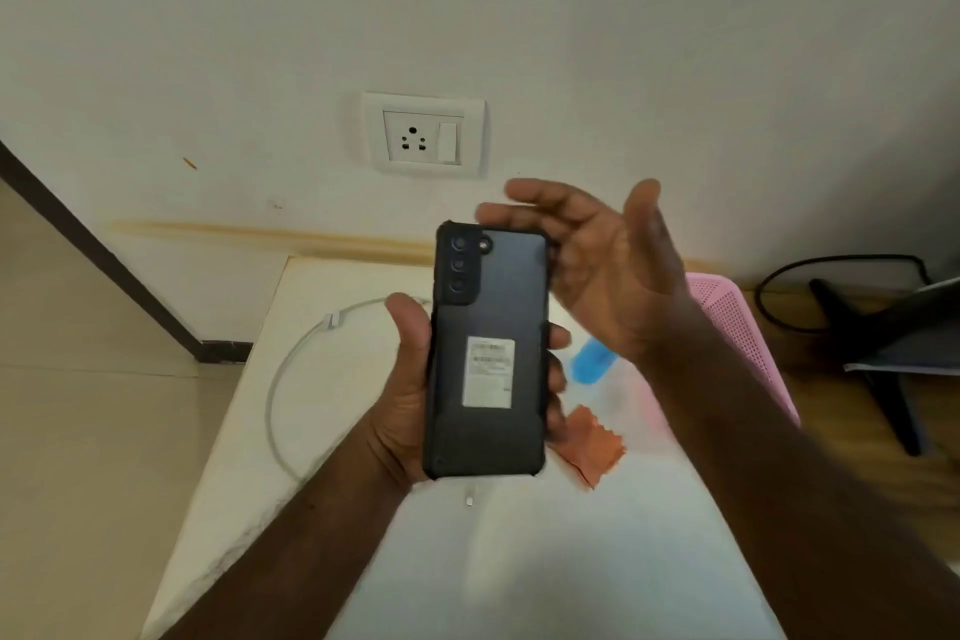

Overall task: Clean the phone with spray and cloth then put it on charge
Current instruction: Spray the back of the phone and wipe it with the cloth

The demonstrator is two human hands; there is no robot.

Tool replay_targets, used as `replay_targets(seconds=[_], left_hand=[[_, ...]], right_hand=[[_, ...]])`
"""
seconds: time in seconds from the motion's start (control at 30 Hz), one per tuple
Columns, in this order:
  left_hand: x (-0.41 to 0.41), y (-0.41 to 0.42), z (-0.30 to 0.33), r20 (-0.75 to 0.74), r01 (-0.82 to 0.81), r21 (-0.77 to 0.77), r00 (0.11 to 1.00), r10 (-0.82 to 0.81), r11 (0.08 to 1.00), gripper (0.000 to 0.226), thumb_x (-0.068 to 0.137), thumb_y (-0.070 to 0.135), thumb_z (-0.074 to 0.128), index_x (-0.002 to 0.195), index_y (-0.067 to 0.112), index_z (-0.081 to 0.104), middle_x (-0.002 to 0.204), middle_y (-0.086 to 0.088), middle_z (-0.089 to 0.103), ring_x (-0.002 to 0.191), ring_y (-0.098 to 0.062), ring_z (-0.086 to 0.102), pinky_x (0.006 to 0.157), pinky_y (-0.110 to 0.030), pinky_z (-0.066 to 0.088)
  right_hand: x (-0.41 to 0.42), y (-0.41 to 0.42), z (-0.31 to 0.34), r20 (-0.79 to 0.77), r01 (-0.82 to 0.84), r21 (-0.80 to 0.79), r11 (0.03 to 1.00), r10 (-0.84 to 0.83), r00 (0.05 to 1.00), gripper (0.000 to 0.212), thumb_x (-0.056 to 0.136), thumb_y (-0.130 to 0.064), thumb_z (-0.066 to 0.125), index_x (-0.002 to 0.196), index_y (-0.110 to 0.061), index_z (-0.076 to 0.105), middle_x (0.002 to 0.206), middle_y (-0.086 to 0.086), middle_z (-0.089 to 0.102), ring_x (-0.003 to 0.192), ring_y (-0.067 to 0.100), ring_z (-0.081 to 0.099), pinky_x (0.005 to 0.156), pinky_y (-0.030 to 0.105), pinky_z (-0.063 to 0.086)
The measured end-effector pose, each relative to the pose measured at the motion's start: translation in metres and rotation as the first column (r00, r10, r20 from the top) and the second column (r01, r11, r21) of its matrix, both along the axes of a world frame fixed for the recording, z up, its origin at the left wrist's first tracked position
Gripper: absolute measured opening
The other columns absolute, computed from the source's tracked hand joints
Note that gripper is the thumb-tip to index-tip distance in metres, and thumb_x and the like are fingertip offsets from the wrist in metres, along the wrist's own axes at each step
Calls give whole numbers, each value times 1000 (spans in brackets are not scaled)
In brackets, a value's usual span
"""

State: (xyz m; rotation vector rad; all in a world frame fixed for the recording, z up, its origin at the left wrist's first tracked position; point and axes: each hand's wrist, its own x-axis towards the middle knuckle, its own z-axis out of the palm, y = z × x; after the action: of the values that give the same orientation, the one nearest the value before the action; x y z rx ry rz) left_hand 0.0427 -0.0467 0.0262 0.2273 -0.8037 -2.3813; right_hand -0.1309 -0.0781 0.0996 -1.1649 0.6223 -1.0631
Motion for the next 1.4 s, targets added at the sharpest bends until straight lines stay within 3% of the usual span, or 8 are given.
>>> replay_targets(seconds=[0.13,0.23,0.5,0.77,0.93,1.1,1.23,1.4], left_hand=[[12,-18,-10,-62,10,23,998,-8,1000,112,65,83,61,136,-2,47,113,-23,62,96,-38,64,93,-52,50],[17,-25,-16,-71,-26,4,997,26,1000,113,64,86,57,138,2,46,112,-21,63,97,-37,65,94,-53,50],[14,-24,-14,2,-39,-2,999,39,999,114,57,87,59,135,5,53,109,-18,65,93,-35,66,91,-54,53],[15,-25,-16,59,-51,-3,997,51,999,114,55,88,61,134,6,55,108,-18,65,92,-35,66,90,-53,54],[14,-25,-17,100,-78,-5,992,78,997,115,53,89,60,132,6,56,105,-17,65,90,-35,66,89,-52,54],[12,-26,-18,128,-142,46,983,135,989,114,60,95,44,131,6,57,104,-18,64,87,-35,66,85,-50,56],[12,-26,-19,146,-176,67,975,164,982,111,66,94,34,127,7,61,101,-18,65,86,-34,66,85,-49,56],[13,-26,-20,168,-203,80,968,188,976,109,69,95,30,126,8,63,100,-17,65,85,-33,65,84,-48,56]], right_hand=[[-56,37,-18,-415,612,-299,732,-677,608,55,78,-63,65,121,-29,59,124,-3,64,116,13,59,99,43,49],[-76,66,-56,-589,766,-333,550,-756,286,68,68,-60,75,125,-31,53,123,-12,60,108,4,58,83,16,52],[-58,55,-123,-917,637,-295,712,-398,19,84,75,-34,82,143,-27,33,137,-3,54,114,19,59,97,41,51],[-44,41,-142,-837,630,-465,622,-540,-84,63,80,-35,77,132,-25,43,116,-2,65,99,24,66,86,37,51],[-43,40,-136,-811,653,-440,617,-585,6,46,79,-45,74,114,-26,50,97,-14,58,87,12,62,77,24,47],[-41,45,-102,-590,759,-68,647,-640,492,33,80,-28,78,100,-30,51,98,-14,62,88,13,66,73,16,55],[-42,56,-85,-239,511,161,844,-469,850,69,76,-13,74,133,-34,41,108,4,68,100,32,66,88,52,54],[-34,64,-70,-116,311,121,943,-298,948,95,71,-13,79,144,-49,29,99,10,61,87,28,63,73,45,55]])
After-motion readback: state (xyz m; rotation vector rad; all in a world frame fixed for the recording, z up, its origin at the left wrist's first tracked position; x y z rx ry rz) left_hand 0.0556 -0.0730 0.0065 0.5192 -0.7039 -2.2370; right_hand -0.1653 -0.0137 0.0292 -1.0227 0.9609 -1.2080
